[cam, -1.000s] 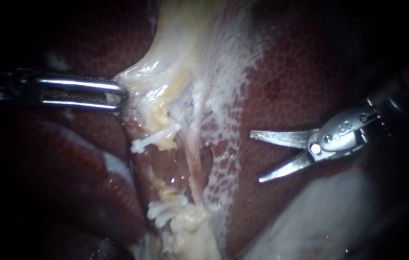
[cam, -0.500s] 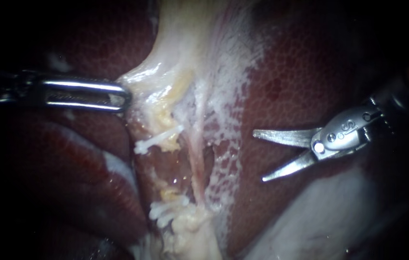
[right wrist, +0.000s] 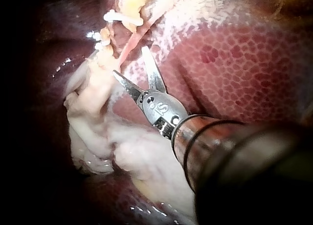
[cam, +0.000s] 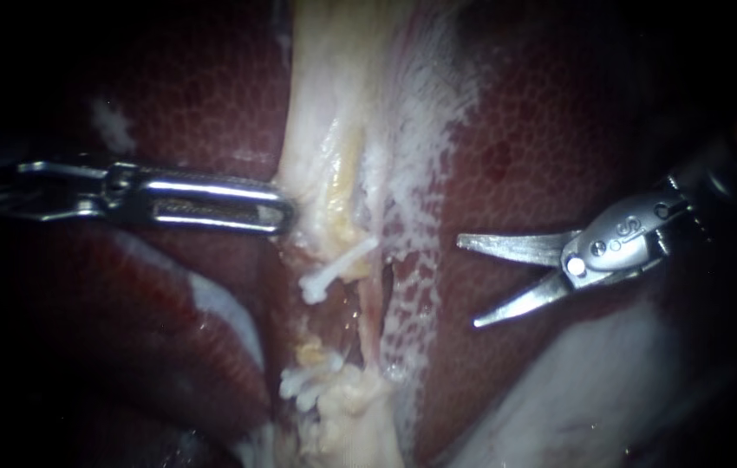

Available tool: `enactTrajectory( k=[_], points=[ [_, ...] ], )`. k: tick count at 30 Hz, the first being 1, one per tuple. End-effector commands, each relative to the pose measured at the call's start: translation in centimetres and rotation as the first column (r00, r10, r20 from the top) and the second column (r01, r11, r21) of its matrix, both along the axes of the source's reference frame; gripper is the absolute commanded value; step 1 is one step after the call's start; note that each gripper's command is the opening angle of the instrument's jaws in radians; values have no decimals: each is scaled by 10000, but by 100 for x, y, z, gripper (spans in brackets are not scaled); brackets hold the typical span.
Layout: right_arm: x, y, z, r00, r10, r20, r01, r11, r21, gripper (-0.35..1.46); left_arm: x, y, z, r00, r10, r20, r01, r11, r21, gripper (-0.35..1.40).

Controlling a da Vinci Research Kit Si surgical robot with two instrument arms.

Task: Go back from the cut left tube

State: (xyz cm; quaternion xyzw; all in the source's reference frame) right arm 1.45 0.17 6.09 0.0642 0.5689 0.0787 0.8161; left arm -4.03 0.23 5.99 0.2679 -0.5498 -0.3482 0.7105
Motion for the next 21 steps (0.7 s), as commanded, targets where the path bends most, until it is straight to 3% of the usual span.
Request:
enactTrajectory(
  k=[1, 21],
  points=[
    [0, 0, 0, 10000, 3, -1, -3, 10000, 0, 143, 0, 0, 1, 10000, -13, 3, 13, 10000, 35, -35],
    [-1, 0, 0, 10000, 4, 1, -4, 10000, -1, 143, -1, 0, 1, 10000, 6, -19, -6, 10000, 41, -35]
  ],
)
